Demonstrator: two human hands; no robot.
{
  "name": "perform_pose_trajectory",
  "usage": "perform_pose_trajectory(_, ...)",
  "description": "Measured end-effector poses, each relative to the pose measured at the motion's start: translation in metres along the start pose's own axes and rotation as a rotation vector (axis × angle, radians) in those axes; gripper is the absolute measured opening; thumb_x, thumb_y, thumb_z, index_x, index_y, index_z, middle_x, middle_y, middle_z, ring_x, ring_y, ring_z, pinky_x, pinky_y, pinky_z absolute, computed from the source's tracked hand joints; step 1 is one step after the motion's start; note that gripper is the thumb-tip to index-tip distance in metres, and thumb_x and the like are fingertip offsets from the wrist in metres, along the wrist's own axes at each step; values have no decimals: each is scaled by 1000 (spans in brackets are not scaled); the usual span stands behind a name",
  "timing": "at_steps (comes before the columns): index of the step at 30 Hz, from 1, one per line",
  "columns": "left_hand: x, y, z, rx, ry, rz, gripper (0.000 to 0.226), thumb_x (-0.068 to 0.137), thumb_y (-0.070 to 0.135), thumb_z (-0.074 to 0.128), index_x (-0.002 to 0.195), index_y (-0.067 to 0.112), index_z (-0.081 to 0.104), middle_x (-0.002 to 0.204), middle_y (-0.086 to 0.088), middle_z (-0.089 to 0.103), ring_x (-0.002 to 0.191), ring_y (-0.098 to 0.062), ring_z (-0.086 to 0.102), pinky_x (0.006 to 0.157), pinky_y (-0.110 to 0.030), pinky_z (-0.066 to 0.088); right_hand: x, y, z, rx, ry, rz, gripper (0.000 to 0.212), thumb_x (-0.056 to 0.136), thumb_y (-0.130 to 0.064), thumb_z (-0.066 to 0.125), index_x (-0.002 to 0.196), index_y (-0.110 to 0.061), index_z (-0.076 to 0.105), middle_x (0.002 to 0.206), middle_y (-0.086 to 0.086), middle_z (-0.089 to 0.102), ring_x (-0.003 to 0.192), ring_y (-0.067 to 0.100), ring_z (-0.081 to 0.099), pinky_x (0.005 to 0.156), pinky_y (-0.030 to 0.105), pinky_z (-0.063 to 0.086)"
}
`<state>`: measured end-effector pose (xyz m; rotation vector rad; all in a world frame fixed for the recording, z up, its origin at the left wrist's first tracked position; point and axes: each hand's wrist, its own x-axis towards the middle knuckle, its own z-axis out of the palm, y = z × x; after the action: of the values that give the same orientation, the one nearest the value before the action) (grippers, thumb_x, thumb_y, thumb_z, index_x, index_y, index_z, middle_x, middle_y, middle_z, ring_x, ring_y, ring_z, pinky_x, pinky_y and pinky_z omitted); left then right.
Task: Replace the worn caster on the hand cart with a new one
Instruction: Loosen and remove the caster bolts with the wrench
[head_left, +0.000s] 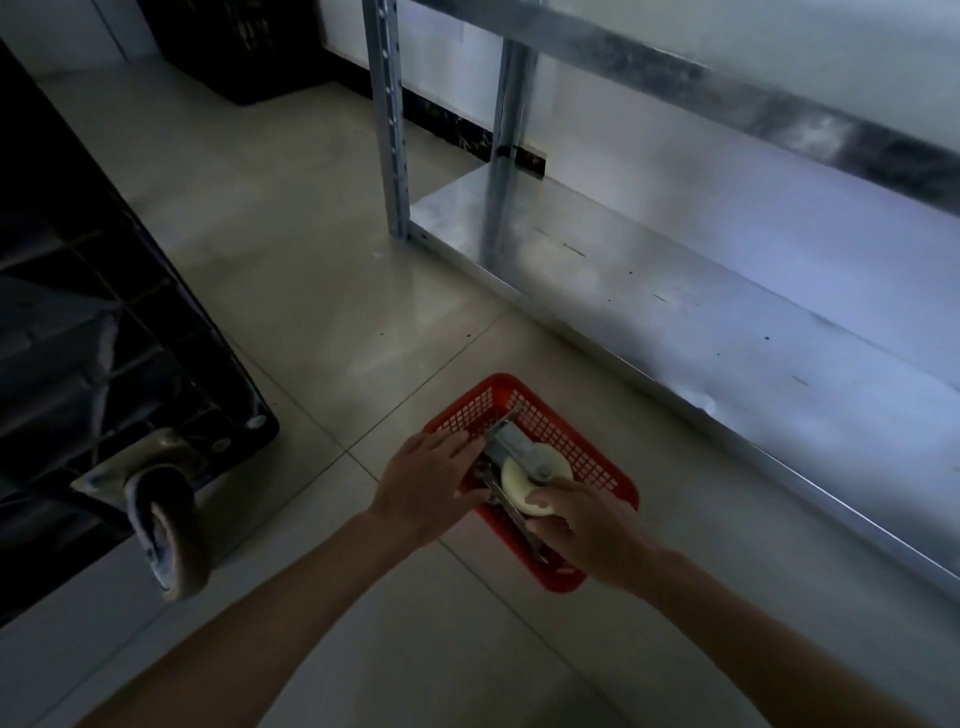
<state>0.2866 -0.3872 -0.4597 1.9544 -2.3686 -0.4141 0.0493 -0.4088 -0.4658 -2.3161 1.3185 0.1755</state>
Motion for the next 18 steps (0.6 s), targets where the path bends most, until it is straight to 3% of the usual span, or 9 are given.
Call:
perform_pose_trajectory(5,-5,-9,10,-7,10,8,73,98,63,44,158,24,30,160,2,36,148,-16,31,121,-33,19,-1,-1,20,16,-87,49,34,104,-47,46,127,-28,63,119,-12,67,102,9,65,81,31,56)
perform_pose_trajectory(9,-11,-19,11,-25,24,0,74,95,62,52,155,22,37,158,0,42,145,-18,37,120,-35,23,5,-2,28,-4,-80,67,24,102,-46,48,107,-28,63,94,-14,65,86,9,65,73,32,57)
perform_pose_trajectory(14,-21,-30,12,-22,38,-29,75,95,62,52,156,23,34,159,0,40,146,-18,36,120,-34,23,18,-9,37,20,-6,126,25,103,-34,49,124,-24,59,107,-4,67,99,21,67,73,34,51)
perform_pose_trajectory(18,-27,-35,13,-26,43,-33,75,95,61,53,157,22,33,159,0,40,145,-18,37,120,-35,23,30,-7,42,61,-4,184,23,99,-32,60,117,-19,65,107,-2,68,99,20,68,82,38,58)
